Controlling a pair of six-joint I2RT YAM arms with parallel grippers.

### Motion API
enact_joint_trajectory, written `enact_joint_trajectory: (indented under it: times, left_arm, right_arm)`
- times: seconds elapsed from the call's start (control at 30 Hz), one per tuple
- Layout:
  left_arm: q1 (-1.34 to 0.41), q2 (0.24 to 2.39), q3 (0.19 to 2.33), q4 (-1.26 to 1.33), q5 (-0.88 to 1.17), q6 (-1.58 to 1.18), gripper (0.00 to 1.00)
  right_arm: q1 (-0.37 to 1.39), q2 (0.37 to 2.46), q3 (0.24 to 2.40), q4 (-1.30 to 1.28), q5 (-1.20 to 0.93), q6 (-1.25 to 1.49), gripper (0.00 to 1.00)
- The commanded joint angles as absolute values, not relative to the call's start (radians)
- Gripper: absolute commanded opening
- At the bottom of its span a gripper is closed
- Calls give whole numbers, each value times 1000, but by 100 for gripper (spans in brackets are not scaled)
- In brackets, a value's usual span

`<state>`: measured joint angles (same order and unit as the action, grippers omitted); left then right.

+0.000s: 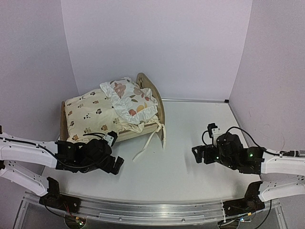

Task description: Set up the pet bed

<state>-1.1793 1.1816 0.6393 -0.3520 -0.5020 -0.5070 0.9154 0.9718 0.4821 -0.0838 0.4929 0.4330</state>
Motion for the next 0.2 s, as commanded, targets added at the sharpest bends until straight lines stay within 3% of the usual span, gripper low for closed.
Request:
enact_joint_trajectory:
  times: [0.0,0.17]
  left_arm:
    - [-1182,1167,626,-322,-529,-526,100]
    - [-1182,1158,620,-318,-529,-528,99]
  right_arm:
    - [917,976,477,-87,479,448,98]
    - [917,995,493,-110,499,467,98]
